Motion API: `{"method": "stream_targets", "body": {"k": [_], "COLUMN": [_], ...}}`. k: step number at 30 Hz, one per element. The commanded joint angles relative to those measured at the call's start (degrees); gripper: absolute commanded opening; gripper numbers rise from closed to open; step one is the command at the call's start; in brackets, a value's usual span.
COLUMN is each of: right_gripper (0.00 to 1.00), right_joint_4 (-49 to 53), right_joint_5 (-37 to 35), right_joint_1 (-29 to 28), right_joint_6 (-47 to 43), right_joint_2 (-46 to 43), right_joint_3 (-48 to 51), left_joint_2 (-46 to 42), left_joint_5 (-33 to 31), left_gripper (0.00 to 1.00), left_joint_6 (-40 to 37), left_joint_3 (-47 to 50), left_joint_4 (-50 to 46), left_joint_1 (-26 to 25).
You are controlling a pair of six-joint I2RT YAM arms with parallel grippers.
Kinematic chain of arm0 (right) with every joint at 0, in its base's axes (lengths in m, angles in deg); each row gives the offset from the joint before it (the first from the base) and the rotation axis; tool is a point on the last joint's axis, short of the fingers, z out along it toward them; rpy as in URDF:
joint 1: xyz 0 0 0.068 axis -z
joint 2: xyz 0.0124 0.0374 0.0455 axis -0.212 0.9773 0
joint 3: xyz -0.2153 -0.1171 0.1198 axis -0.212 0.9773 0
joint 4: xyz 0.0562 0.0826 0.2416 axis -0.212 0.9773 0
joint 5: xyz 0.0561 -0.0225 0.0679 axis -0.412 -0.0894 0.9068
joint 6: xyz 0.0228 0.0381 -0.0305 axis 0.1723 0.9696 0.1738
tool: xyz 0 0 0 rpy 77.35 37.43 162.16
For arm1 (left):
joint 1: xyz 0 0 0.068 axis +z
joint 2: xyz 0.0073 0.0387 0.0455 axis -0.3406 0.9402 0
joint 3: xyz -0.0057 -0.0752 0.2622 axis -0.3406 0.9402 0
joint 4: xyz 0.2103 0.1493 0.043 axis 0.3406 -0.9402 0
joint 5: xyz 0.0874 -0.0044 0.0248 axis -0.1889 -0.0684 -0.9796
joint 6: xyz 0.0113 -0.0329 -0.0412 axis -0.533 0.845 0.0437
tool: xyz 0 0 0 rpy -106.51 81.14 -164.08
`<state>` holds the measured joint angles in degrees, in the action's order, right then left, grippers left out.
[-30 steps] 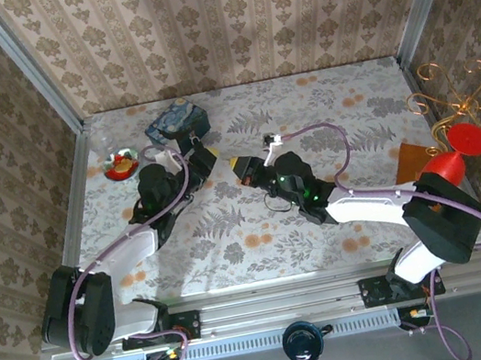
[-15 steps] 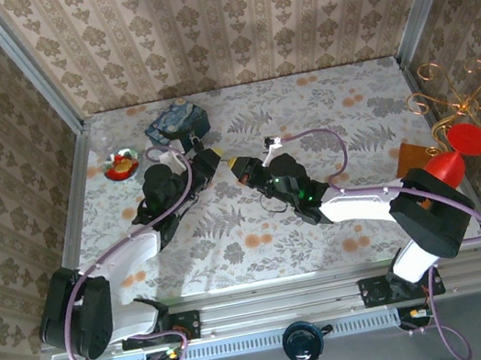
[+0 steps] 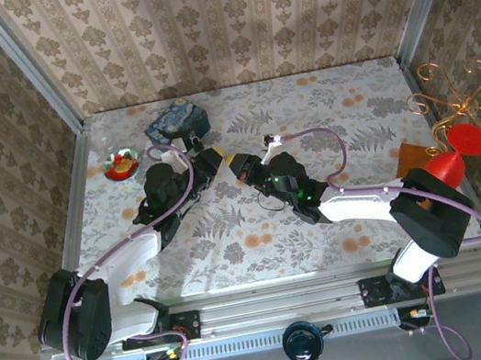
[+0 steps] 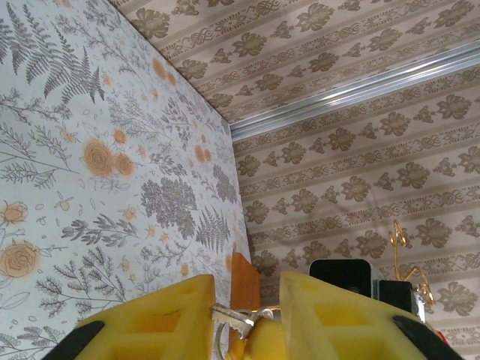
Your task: Unlock a padlock with a key
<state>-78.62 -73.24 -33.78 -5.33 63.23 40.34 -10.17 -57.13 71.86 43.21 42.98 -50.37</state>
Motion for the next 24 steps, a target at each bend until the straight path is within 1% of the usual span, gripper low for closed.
{"method": "stream_targets", "body": {"k": [1, 5, 13, 14, 16, 17, 20, 21, 23, 24], "right_gripper": [0.00, 0.00, 0.00, 0.03, 0.14, 0.21, 0.48, 0.51, 0.50, 0.51], "right_joint_4": [-2.13, -2.31, -1.29, -0.70, 1.02, 2.33, 4.27, 2.95, -0.09, -0.05], "right_joint_5": [-2.46, -1.90, -1.73, -1.51, -1.06, -1.39, -2.60, -0.14, 6.17, 7.13], "right_joint_1": [-0.33, -0.41, -0.44, -0.40, -0.45, -0.47, 0.04, 0.99, 3.16, 3.60], "right_joint_6": [1.57, 2.20, 1.55, 1.22, -0.43, -1.43, -3.16, -3.16, -3.44, -4.31], "right_joint_2": [0.54, 1.18, 0.31, 0.08, -0.91, -1.66, -3.54, -3.35, -3.07, -3.64], "right_joint_3": [-0.96, -1.19, -0.65, -0.65, -0.74, -0.58, 0.69, 0.92, 0.77, 0.59], "left_joint_2": [-0.80, -1.50, -3.41, -3.98, -5.60, -6.50, -8.46, -8.74, -9.31, -9.69], "left_joint_5": [0.52, 0.55, -1.65, -2.63, -4.89, -5.97, -7.07, -6.79, -6.66, -6.77], "left_gripper": [0.25, 0.19, 0.04, 0.03, 0.00, 0.00, 0.00, 0.00, 0.00, 0.00], "left_joint_6": [0.09, -0.59, -2.65, -2.76, -3.72, -4.66, -7.91, -9.09, -10.14, -10.14], "left_joint_3": [-2.28, -3.07, -3.78, -3.34, -2.40, -2.33, -3.35, -3.92, -4.75, -4.62], "left_joint_4": [0.27, -0.58, -4.60, -4.54, -4.85, -6.36, -10.81, -12.04, -13.53, -13.26], "left_joint_1": [-0.48, -0.88, -1.18, -1.13, -1.07, -1.05, -0.57, -0.34, -0.06, 0.04]}}
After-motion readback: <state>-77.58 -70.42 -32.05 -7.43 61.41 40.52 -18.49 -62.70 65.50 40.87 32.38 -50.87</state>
